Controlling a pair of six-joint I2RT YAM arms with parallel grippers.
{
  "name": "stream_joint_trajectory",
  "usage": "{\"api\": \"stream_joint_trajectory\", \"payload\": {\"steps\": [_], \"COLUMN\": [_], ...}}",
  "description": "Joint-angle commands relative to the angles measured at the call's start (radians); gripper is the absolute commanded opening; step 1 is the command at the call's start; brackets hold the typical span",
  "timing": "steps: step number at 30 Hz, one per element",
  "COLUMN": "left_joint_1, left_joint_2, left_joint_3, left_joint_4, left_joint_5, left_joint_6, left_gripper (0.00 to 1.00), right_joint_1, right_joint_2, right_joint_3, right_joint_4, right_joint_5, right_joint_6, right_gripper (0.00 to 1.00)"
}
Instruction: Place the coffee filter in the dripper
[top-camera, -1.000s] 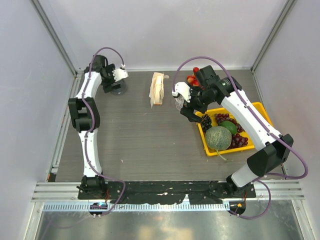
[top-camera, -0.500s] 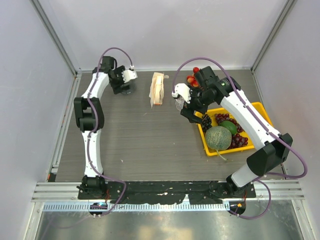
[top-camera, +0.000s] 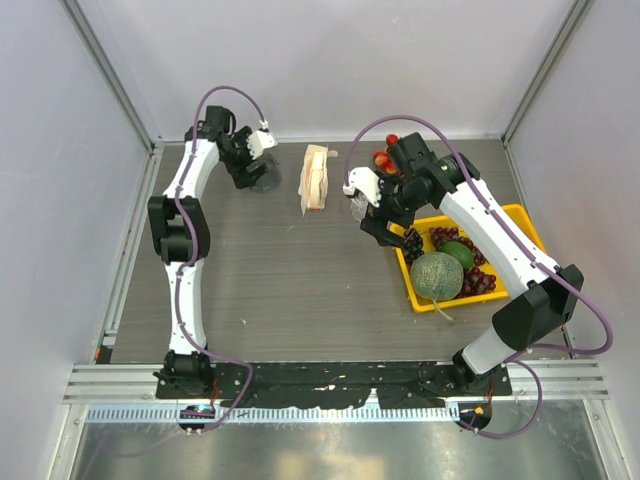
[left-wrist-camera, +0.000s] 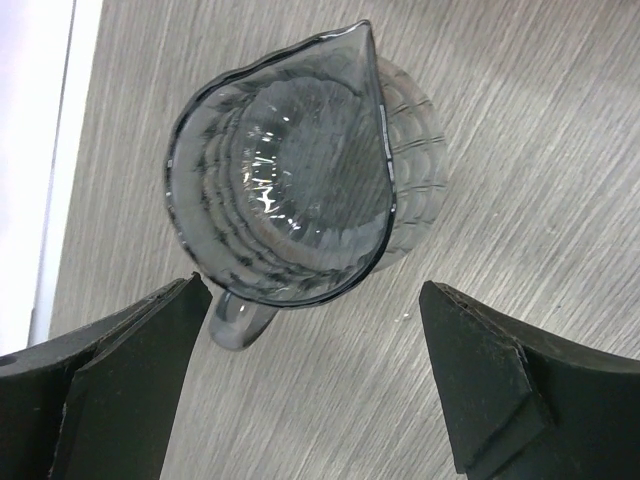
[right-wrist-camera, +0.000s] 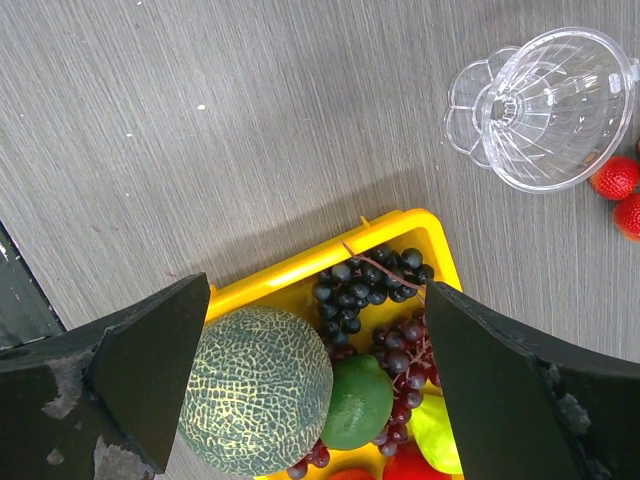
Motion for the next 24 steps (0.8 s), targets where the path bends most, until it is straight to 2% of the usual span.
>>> {"api": "stream_joint_trajectory", "payload": {"steps": [1, 4, 12, 17, 21, 24], "left_joint_1": [0.008, 0.010, 0.007, 0.005, 0.008, 0.007], "left_joint_2": [-0.006, 0.014, -0.003, -0.067, -0.132, -0.123], "left_joint_3": [0.062, 0.059, 0.029, -0.048, -0.150, -0.141], "left_joint_4": [-0.020, -0.029, -0.055, -0.104, -0.064, -0.049], "left_joint_5": [-0.049, -0.071, 0.020, 0.084, 0.126, 0.104], "left_joint_6": [-0.010, 0.021, 0.029, 0.035, 0.013, -0.026], "left_gripper": [0.99, 0.99, 0.96, 0.83, 0.72, 0.68], "right_joint_1": [-0.003, -0.003, -0.003, -0.003, -0.003, -0.003], "right_joint_2": [0.006, -0.001, 0.000, -0.003, -0.002, 0.000], "right_joint_3": [0.016, 0.008, 0.011, 0.007, 0.007, 0.008], "right_joint_4": [0.001, 0.001, -0.004, -0.002, -0.002, -0.002], "right_joint_5": [-0.008, -0.006, -0.002, 0.001, -0.003, -0.009], "right_joint_6": [-0.010, -0.009, -0.009, -0.012, -0.015, -0.018], "right_gripper": [0.95, 0.95, 0.95, 0.95, 0.95, 0.95]}}
